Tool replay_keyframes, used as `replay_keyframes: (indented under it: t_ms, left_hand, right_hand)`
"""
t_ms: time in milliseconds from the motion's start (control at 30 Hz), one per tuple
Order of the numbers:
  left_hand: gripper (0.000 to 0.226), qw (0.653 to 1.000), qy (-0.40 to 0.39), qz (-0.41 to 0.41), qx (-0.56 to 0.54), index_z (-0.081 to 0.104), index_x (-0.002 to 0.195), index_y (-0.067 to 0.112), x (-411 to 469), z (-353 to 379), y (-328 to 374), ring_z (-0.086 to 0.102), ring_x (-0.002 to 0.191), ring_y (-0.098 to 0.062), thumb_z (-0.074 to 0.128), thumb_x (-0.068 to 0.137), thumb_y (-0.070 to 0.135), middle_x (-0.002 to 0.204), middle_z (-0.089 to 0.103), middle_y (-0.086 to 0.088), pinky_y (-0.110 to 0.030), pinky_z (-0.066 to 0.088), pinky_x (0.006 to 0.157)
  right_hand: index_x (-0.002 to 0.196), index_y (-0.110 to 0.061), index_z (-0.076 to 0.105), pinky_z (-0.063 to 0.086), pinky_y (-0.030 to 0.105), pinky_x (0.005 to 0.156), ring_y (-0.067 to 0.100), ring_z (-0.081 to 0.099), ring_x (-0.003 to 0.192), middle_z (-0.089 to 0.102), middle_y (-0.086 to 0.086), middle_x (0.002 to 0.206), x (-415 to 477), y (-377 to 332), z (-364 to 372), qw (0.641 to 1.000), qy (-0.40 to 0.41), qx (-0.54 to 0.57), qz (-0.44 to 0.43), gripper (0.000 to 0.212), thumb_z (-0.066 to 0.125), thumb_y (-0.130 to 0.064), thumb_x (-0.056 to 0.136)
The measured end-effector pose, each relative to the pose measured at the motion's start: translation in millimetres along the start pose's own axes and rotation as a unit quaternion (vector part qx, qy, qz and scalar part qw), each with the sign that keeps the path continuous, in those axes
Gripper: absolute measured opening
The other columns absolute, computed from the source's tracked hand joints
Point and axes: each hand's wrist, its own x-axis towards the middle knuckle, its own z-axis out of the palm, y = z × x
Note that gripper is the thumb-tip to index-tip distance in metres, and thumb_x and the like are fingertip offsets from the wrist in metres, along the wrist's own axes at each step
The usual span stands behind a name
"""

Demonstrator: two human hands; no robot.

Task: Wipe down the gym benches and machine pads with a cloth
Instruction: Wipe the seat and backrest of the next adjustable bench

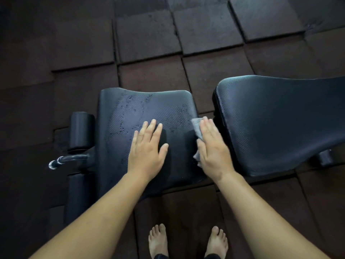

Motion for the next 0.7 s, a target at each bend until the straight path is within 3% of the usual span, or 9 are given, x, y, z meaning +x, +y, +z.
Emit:
replay_keyframes:
  t_ms: [133,300,433,700]
  left_hand:
    - [0.069,0.998,0.026,-0.018,0.047,0.030,0.163,0.024,-12,-6,-57,0.012,0.160,-0.024,0.026,0.100,0.054,0.173,0.019,0.001,-0.052,0.010,0.129]
    - [0.067,0.996,0.025,-0.017,0.078,0.022,0.165,0.030,-23,6,-89,0.009,0.161,-0.022,0.023,0.104,0.058,0.174,0.012,0.003,-0.056,0.011,0.128]
    - [0.067,0.996,0.041,-0.017,0.077,0.020,0.165,0.032,-22,12,-91,0.010,0.161,-0.021,0.023,0.103,0.059,0.174,0.011,0.004,-0.055,0.009,0.128]
    - [0.066,0.996,0.067,-0.010,0.065,0.028,0.163,0.030,-23,15,-94,0.016,0.160,-0.023,0.033,0.103,0.056,0.173,0.017,0.003,-0.056,0.011,0.128]
  right_hand:
    - [0.164,-0.012,0.015,0.002,0.044,0.129,0.024,-0.001,0.159,0.004,0.008,0.172,-3,-40,54,0.982,-0.111,-0.151,-0.029,0.075,0.019,-0.053,0.102]
    - [0.165,-0.020,0.006,-0.006,0.040,0.127,0.022,-0.005,0.159,-0.003,0.003,0.173,44,-37,60,0.965,-0.104,-0.239,-0.006,0.075,0.015,-0.057,0.100]
    - [0.164,-0.017,0.000,-0.007,0.043,0.128,0.024,-0.008,0.159,-0.007,0.007,0.173,112,-40,65,0.954,-0.098,-0.278,0.046,0.070,0.020,-0.052,0.107]
    - [0.164,-0.014,0.018,0.013,0.052,0.127,0.027,0.003,0.159,0.008,0.010,0.172,-39,-54,68,0.960,-0.101,-0.259,0.019,0.070,0.030,-0.048,0.105]
